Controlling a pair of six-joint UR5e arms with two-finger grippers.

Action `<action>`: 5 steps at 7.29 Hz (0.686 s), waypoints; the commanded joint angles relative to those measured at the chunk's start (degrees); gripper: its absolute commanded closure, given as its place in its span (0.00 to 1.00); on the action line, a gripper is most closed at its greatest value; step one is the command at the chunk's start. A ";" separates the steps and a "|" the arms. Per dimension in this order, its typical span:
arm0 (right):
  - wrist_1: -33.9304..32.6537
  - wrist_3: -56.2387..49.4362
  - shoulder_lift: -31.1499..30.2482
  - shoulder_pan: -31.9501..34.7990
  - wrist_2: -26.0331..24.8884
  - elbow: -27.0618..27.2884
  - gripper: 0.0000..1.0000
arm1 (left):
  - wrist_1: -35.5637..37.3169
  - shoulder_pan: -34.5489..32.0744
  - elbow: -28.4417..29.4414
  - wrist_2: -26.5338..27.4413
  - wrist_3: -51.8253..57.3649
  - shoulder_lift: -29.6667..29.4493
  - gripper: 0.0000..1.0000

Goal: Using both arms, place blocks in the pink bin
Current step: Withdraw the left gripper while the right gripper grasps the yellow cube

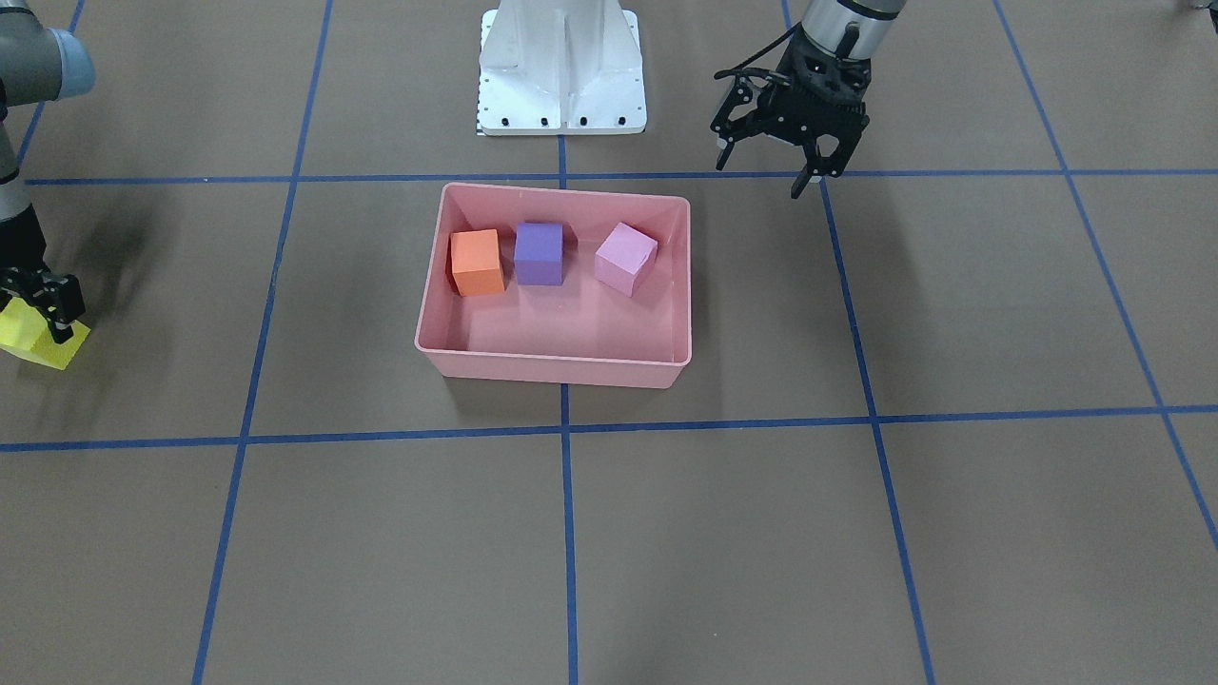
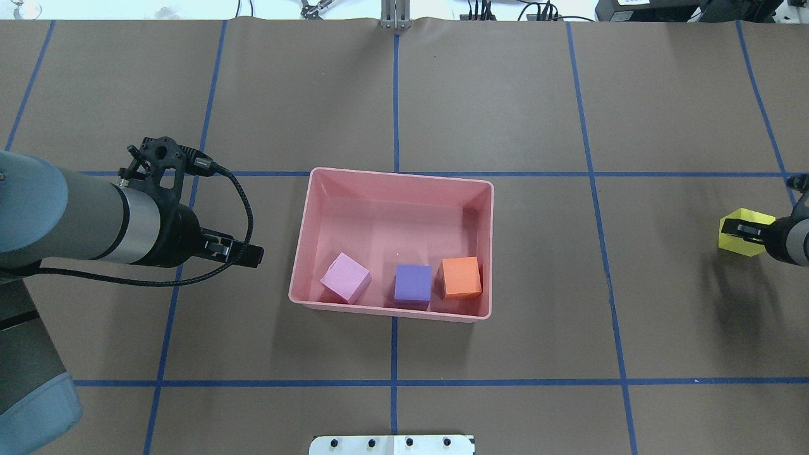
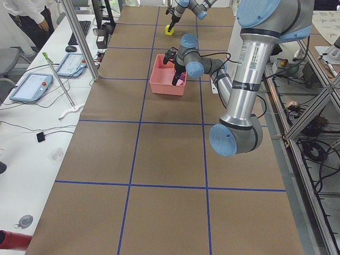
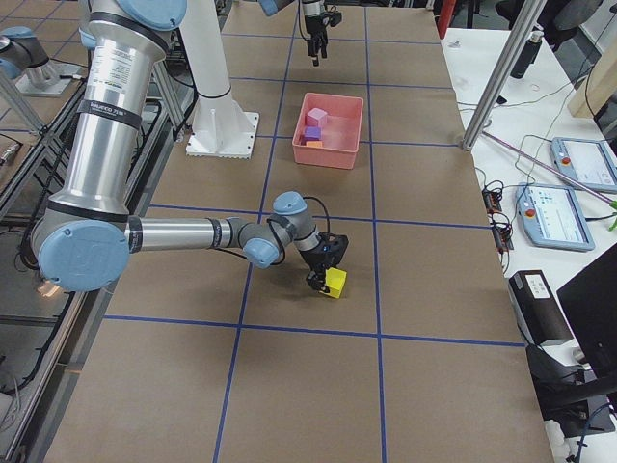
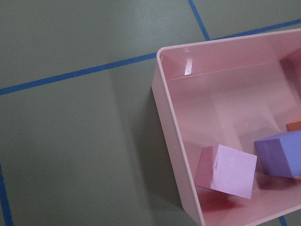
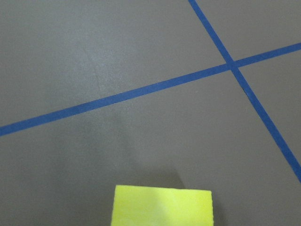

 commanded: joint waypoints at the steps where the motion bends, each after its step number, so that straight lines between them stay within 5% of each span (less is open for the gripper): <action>1: -0.26 -0.56 0.37 -0.06 1.84 4.20 1.00 | 2.28 -5.02 0.28 -4.07 6.13 0.25 0.00; 5: -1.14 -0.56 6.04 -0.23 3.87 11.87 1.00 | 8.45 -33.03 7.11 -19.79 48.54 9.63 0.00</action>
